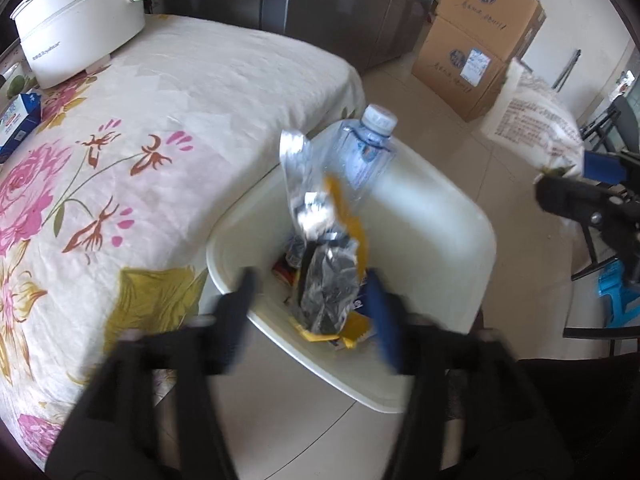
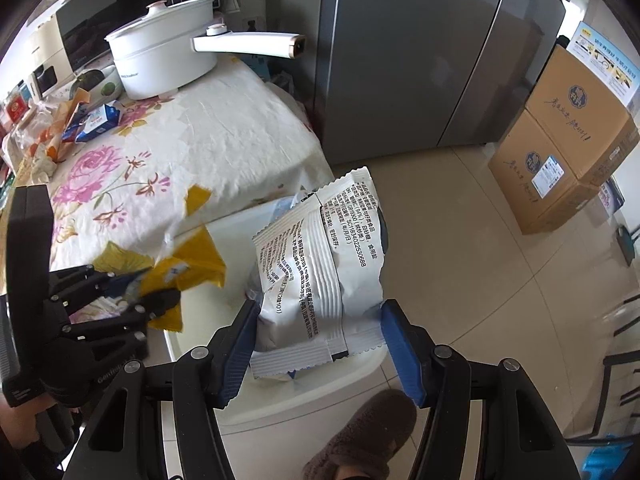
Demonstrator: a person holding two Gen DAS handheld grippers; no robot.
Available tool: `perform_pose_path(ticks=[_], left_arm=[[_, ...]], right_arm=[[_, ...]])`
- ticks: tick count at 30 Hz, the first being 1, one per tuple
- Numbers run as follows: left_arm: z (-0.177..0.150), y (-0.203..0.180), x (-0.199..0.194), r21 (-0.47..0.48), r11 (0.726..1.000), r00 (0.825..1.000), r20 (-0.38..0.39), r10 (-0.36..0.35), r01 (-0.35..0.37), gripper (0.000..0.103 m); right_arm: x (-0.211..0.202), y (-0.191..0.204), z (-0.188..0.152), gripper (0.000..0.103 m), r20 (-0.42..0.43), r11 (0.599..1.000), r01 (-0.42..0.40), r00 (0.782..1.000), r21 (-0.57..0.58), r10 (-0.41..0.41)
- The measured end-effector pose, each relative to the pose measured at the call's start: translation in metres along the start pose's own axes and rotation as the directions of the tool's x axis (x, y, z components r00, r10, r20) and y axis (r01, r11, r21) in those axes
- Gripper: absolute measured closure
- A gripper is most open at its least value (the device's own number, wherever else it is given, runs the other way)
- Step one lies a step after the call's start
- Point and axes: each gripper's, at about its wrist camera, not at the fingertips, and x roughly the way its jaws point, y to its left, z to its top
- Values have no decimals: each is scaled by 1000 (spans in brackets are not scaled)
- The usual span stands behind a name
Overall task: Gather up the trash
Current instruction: 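Carry both snack bags over the white bin and open both tools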
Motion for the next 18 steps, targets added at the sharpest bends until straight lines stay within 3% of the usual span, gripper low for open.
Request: perform_pose_path(ticks=[6, 15, 18], left_arm=[[0, 5, 3, -6, 997, 997, -10, 82, -82, 9], [-1, 14, -6, -27, 993, 993, 4, 115, -114, 1], [-1, 17, -9, -27, 991, 991, 7, 133, -133, 1]], right_arm=[[2, -6, 0, 40, -8, 1000, 2, 1000, -1, -2], [4, -2, -2, 39, -24, 1000, -4, 1000, -9, 4], [4, 1, 0, 34, -14, 1000, -16, 1000, -10, 16]])
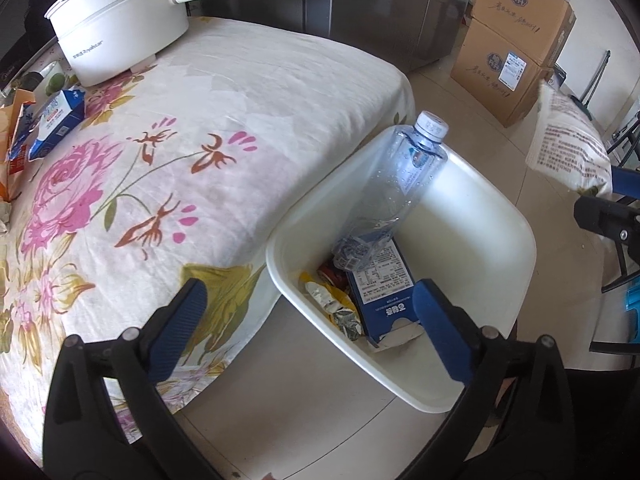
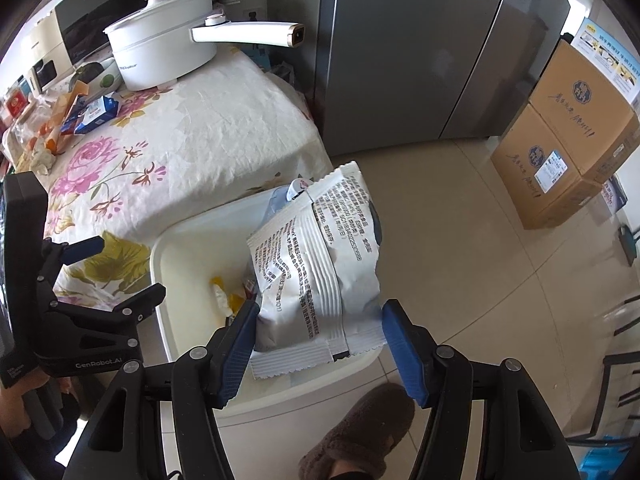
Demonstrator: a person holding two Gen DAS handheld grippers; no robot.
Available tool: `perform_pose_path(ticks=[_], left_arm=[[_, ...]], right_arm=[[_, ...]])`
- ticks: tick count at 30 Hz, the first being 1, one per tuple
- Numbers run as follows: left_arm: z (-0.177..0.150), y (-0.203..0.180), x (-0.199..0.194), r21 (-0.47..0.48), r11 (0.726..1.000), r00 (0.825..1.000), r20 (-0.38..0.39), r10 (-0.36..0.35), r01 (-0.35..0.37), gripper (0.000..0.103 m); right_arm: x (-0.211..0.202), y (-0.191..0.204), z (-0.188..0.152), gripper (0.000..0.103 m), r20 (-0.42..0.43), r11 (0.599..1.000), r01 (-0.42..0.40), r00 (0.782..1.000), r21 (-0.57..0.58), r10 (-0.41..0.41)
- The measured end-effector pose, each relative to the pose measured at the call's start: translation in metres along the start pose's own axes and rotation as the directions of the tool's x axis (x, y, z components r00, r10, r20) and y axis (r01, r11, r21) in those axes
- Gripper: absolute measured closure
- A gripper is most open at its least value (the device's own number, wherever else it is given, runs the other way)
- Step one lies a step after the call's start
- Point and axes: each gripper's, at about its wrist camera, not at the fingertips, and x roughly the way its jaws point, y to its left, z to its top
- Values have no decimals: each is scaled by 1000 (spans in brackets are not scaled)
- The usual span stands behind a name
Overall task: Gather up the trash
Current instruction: 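Carry both snack bags over the white bin and open both tools, then grasp the crumpled tissue on the table with the left tool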
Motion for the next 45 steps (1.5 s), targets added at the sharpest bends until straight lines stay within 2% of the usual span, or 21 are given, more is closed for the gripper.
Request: perform_pose_path(ticks=[1, 3, 17, 22, 29, 35, 38, 43, 45], left_arm=[[0, 1, 0, 0, 1000, 1000, 0, 4, -4, 1], [0, 2, -2, 2, 1000, 1000, -1, 19, -19, 1], [1, 24, -12, -36, 999, 1000, -3, 29, -29, 1], [4, 49, -26, -62, 997, 998, 14, 54, -53, 1], [6, 107, -49, -123, 984, 989, 48, 137, -131, 1], [6, 178, -66, -278, 938, 970, 71, 234, -207, 1], [0, 218, -74, -387, 894, 957, 85, 277, -224, 1], [-8, 280, -75, -494, 836, 942, 90, 323, -239, 1], [-11, 300, -75, -523, 818, 935, 102, 340, -241, 6]], right_arm=[[0, 1, 1, 24, 5, 1000, 7, 1000, -6, -7], [-2, 4, 2, 16, 26, 999, 34, 999, -14, -33], [1, 12, 11, 16, 17, 999, 33, 999, 5, -34], [-1, 20, 19, 16, 32, 1000, 10, 999, 24, -11], [-4, 48, 41, 16, 73, 998, -43, 997, 44, 40], [3, 88, 63, 15, 89, 996, -86, 993, 31, 83], [8, 111, 74, 15, 101, 995, -96, 990, 1, 95], [22, 139, 92, 15, 108, 996, -81, 990, -40, 85], [29, 147, 97, 15, 101, 996, -77, 992, -44, 81]])
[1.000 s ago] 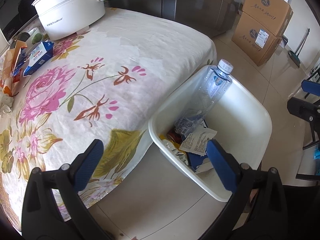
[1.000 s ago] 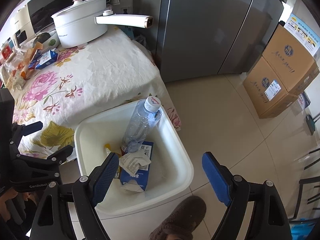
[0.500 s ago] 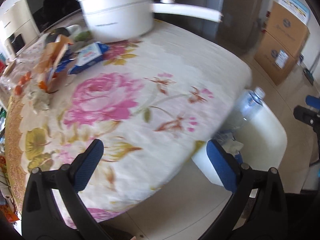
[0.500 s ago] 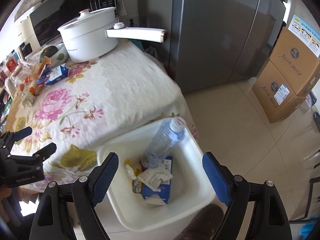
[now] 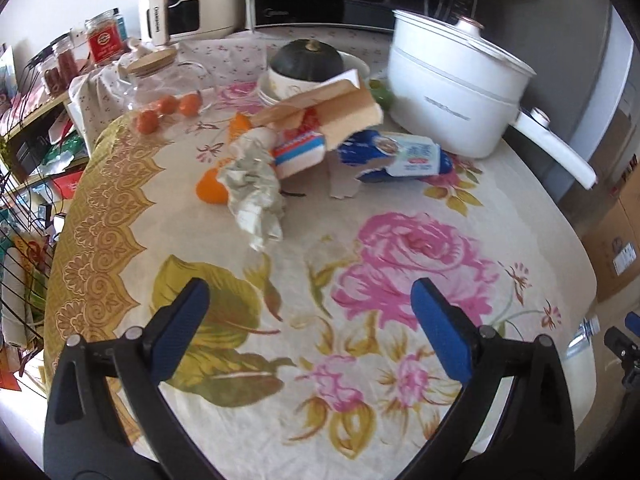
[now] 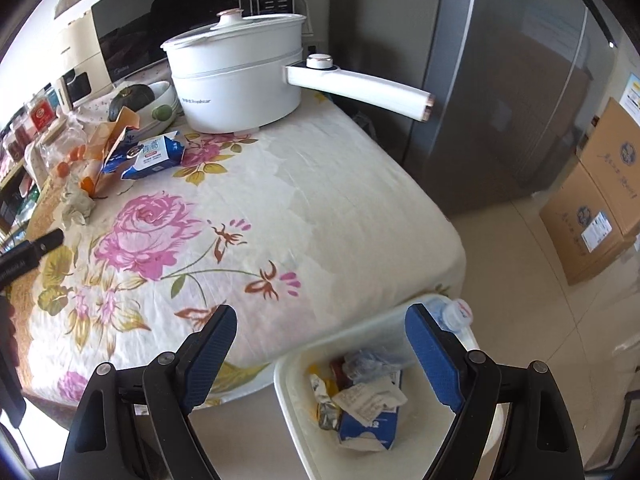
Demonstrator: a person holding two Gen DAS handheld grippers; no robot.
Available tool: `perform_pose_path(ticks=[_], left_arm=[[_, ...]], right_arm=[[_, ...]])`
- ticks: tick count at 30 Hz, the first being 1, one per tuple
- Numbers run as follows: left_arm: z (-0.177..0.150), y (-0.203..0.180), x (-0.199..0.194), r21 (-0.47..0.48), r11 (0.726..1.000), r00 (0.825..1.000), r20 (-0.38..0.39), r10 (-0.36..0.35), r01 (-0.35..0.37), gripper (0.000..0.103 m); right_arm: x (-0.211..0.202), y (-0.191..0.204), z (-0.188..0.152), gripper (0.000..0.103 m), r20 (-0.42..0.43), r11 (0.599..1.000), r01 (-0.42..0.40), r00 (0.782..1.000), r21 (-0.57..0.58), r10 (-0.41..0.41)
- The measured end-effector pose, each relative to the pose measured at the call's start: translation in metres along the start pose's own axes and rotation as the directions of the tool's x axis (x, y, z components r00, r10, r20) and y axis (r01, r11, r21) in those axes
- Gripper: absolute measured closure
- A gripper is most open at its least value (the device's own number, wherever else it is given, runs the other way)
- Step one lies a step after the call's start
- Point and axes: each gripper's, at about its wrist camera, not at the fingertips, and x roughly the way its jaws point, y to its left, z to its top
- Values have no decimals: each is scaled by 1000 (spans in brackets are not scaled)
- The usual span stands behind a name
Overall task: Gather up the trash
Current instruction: 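Grasp the crumpled tissue on the table with the left tool, then grasp the torn orange-white carton with the right tool while the left tool holds the tissue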
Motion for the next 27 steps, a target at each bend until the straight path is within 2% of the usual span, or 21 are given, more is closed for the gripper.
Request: perform_pose_path(ticks=[5, 10, 12, 13, 15, 17, 21, 27], left_arm=[[15, 33, 27, -97, 995, 999, 22, -31, 33, 16], [24, 37, 58, -129, 989, 997, 21, -70, 72, 29], [28, 37, 70, -129, 989, 997, 21, -76, 78, 43], [29, 37, 73, -129, 988, 996, 22, -84, 86, 46], [31, 37, 79, -130, 986, 994, 28, -102, 105, 62], [33, 37, 80, -119, 985, 992, 32, -119, 122, 71], [33, 39, 75, -88, 988, 991, 36, -128, 131, 73], [24, 61, 41, -104, 983, 988, 44, -150, 154, 74]], right_arm=[[18, 10, 11, 15, -19, 1000, -1, 1000, 0, 1], [30, 17, 16, 15, -27, 999, 16, 999, -27, -17], [33, 19, 16, 15, -28, 998, 32, 999, -51, -33], [35, 20, 16, 15, -26, 997, 40, 999, -65, -42], [37, 22, 16, 15, -20, 994, 54, 998, -91, -56], [40, 25, 16, 15, -15, 991, 64, 998, -114, -67], [46, 32, 16, 15, -23, 990, 57, 998, -130, -60], [44, 55, 21, 15, -25, 993, -29, 999, -115, 27]])
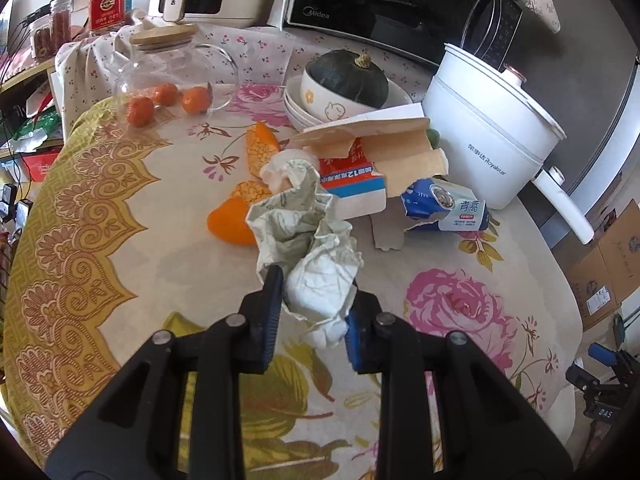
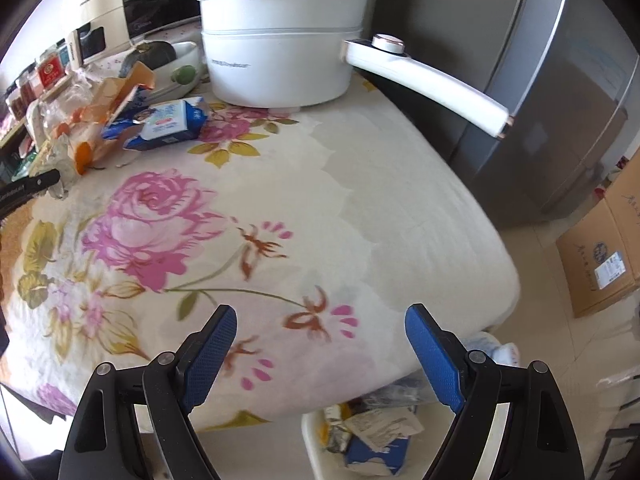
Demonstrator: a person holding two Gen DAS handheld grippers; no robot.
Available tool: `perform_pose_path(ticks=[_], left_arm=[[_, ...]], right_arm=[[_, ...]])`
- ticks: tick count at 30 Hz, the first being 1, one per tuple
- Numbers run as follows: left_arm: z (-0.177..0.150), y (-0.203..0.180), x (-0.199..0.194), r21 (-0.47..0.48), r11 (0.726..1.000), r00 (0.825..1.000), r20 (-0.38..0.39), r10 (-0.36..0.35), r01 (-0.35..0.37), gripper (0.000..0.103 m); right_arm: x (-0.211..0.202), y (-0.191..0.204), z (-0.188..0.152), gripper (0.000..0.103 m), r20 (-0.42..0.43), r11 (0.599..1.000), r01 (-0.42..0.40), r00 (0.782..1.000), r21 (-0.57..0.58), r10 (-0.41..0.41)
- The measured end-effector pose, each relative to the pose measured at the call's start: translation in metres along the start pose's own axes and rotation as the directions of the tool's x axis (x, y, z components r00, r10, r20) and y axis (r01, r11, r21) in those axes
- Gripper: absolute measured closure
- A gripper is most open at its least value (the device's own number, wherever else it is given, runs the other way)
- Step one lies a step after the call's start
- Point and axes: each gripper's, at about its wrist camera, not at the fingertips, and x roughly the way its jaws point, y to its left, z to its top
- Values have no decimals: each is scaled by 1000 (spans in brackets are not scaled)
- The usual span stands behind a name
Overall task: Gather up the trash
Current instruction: 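Grasp the torn orange-white carton with the right tool while the left tool holds the tissue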
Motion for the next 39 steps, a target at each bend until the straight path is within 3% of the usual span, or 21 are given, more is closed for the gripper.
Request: perform_pose_path(ticks=[8, 15, 18, 23, 27, 29, 31, 39], left_arm=[[-11, 35, -62, -66, 997, 999, 25, -36, 38, 74], [-15, 55, -82, -56, 998, 998, 46, -38, 40, 74], [-13, 67, -85, -66, 997, 997, 57, -41, 45, 74], [-13, 77, -86, -42, 999, 998, 63, -29, 32, 74], [-14, 82, -83, -46, 999, 998, 56, -25, 28, 74], [-15, 82, -81, -47, 999, 999, 49, -23, 25, 74], [-16, 80, -79, -45, 999, 999, 41, -25, 27, 74], [-20, 61, -85, -33, 999, 999, 38, -33, 34, 74]], right_arm=[[-1, 67, 47, 15, 77, 991, -136, 988, -3, 136], [14, 143, 112, 15, 164, 962, -267, 948, -52, 272], [31, 165, 134, 15, 181, 960, -276, 943, -51, 280], [66, 188, 164, 22, 176, 971, -234, 955, -47, 239], [89, 184, 181, 31, 167, 958, -285, 947, 31, 276], [96, 184, 186, 40, 170, 949, -311, 939, 54, 298], [100, 185, 188, 74, 154, 941, -334, 934, 53, 323], [47, 182, 163, 98, 210, 923, -385, 902, -6, 377]])
